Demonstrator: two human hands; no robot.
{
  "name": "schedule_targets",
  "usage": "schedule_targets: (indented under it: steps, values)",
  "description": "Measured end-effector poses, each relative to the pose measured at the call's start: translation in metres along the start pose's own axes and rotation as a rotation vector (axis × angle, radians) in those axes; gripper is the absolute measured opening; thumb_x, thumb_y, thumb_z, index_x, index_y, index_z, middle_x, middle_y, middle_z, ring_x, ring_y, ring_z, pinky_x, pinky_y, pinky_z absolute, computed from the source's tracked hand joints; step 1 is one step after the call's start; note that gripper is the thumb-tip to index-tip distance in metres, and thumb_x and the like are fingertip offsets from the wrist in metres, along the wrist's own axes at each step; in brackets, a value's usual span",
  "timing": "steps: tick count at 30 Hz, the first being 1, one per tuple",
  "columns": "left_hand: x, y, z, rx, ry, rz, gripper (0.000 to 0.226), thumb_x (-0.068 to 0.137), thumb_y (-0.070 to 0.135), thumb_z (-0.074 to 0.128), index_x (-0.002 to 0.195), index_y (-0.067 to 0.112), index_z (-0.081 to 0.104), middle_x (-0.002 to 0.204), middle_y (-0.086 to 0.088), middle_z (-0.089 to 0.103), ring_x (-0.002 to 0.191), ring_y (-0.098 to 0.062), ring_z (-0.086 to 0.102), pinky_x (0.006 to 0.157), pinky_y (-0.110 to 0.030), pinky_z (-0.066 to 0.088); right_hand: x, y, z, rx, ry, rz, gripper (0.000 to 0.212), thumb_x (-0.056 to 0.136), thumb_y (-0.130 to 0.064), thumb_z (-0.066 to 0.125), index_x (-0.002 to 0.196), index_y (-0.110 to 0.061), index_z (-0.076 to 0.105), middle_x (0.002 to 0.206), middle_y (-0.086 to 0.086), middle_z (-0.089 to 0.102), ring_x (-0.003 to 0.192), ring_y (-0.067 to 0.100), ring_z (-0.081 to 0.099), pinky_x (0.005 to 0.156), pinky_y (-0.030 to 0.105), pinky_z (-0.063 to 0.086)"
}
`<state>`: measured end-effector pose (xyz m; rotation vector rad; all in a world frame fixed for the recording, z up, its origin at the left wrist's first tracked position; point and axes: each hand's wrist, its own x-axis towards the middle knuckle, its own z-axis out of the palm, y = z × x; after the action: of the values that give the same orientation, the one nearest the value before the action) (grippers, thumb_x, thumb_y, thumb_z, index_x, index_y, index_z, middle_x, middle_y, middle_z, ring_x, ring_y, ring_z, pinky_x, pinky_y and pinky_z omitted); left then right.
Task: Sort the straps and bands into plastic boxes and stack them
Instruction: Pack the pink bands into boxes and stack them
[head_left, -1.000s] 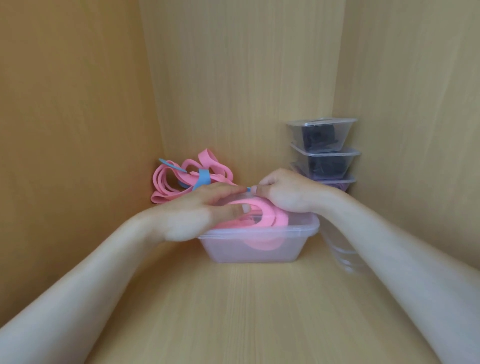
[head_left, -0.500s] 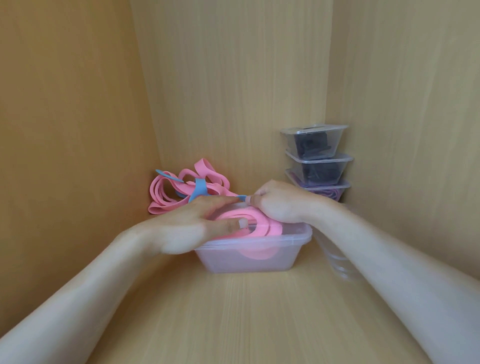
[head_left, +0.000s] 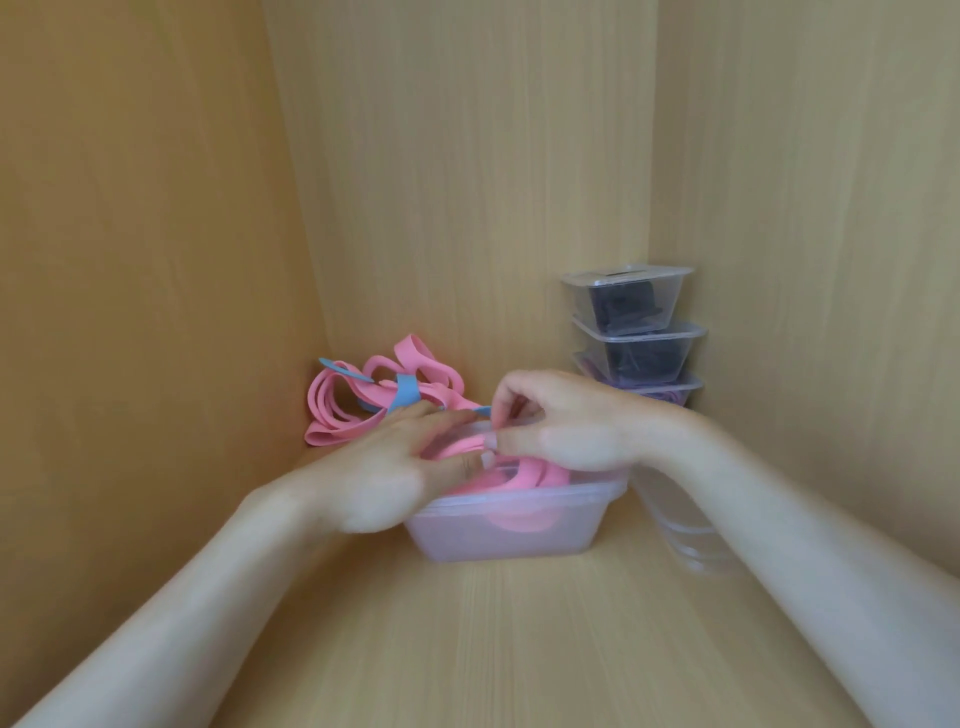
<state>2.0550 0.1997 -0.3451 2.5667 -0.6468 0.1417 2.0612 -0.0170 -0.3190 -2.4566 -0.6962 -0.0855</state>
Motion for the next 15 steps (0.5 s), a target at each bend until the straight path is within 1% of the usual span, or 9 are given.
schedule_targets:
  steps: [2,3,5,6,7,8,11,13,15]
  values:
    - [0.000,-0.003,0.001,-0.053,-0.003,0.011,0.079,0.069,0.094,0.045,0.139,0.057,0.048,0.137,0.025,0.048,0.139,0.000,0.036,0.120,-0.042,0.028,-0.009,-0.003,-0.010,-0.033,-0.132,0.030,0.033,0.085,-0.053,0.073,0.106,-0.033,0.057,0.115,-0.013,0.062,0.106,0.010,0.060,0.095,0.031,0.049]
    - [0.000,-0.004,0.001,-0.123,0.001,0.024,0.067,0.074,0.087,0.051,0.134,0.059,0.053,0.134,0.029,0.053,0.135,0.003,0.042,0.118,-0.039,0.033,-0.014,-0.004,-0.015,-0.028,-0.192,0.045,0.041,0.081,-0.058,0.073,0.110,-0.036,0.054,0.120,-0.015,0.059,0.110,0.009,0.058,0.098,0.031,0.046]
    - [-0.002,-0.007,0.002,-0.301,0.018,0.034,0.038,0.078,0.071,0.059,0.116,0.067,0.061,0.126,0.035,0.060,0.123,0.011,0.053,0.107,-0.025,0.043,-0.021,-0.005,-0.021,-0.035,-0.264,0.061,0.057,0.073,-0.067,0.075,0.117,-0.041,0.050,0.123,-0.018,0.055,0.112,0.008,0.055,0.098,0.030,0.044]
    - [-0.004,-0.007,0.001,-0.377,0.024,0.036,0.031,0.080,0.064,0.060,0.111,0.066,0.064,0.124,0.034,0.063,0.118,0.011,0.057,0.100,-0.018,0.046,-0.022,-0.006,-0.021,-0.066,-0.275,0.063,0.063,0.069,-0.069,0.076,0.119,-0.043,0.048,0.123,-0.018,0.056,0.112,0.008,0.055,0.098,0.030,0.045]
    - [-0.005,-0.008,0.001,-0.438,0.034,0.038,0.027,0.084,0.057,0.060,0.111,0.061,0.067,0.123,0.029,0.067,0.116,0.008,0.061,0.095,-0.015,0.048,-0.022,-0.006,-0.021,-0.095,-0.278,0.058,0.066,0.068,-0.069,0.077,0.120,-0.044,0.047,0.124,-0.016,0.057,0.112,0.009,0.056,0.100,0.032,0.045]
    - [-0.006,-0.009,0.001,-0.490,0.047,0.028,0.028,0.088,0.052,0.060,0.114,0.052,0.070,0.123,0.022,0.069,0.116,0.002,0.064,0.097,-0.019,0.049,-0.021,-0.007,-0.021,-0.114,-0.272,0.048,0.067,0.067,-0.069,0.078,0.121,-0.045,0.046,0.126,-0.013,0.057,0.114,0.010,0.056,0.103,0.034,0.045]
    - [-0.008,-0.012,0.002,-0.568,0.082,-0.019,0.041,0.090,0.051,0.057,0.121,0.027,0.072,0.122,0.005,0.073,0.117,-0.015,0.067,0.108,-0.045,0.046,-0.023,-0.007,-0.020,-0.111,-0.260,0.022,0.066,0.066,-0.070,0.079,0.119,-0.047,0.046,0.126,-0.014,0.057,0.112,0.010,0.057,0.102,0.035,0.047]
    - [-0.008,-0.014,0.002,-0.595,0.094,-0.043,0.044,0.091,0.050,0.055,0.120,0.021,0.072,0.119,0.001,0.074,0.116,-0.019,0.068,0.109,-0.051,0.045,-0.023,-0.007,-0.017,-0.115,-0.252,0.015,0.067,0.062,-0.073,0.076,0.116,-0.048,0.046,0.119,-0.016,0.058,0.105,0.010,0.058,0.094,0.034,0.050]
    - [-0.007,-0.017,0.004,-0.633,0.093,-0.046,0.045,0.093,0.050,0.053,0.121,0.020,0.072,0.121,0.000,0.073,0.117,-0.020,0.067,0.111,-0.051,0.043,-0.020,-0.008,-0.013,-0.152,-0.210,-0.010,0.063,0.064,-0.070,0.075,0.115,-0.046,0.047,0.110,-0.017,0.059,0.099,0.012,0.060,0.085,0.032,0.052]
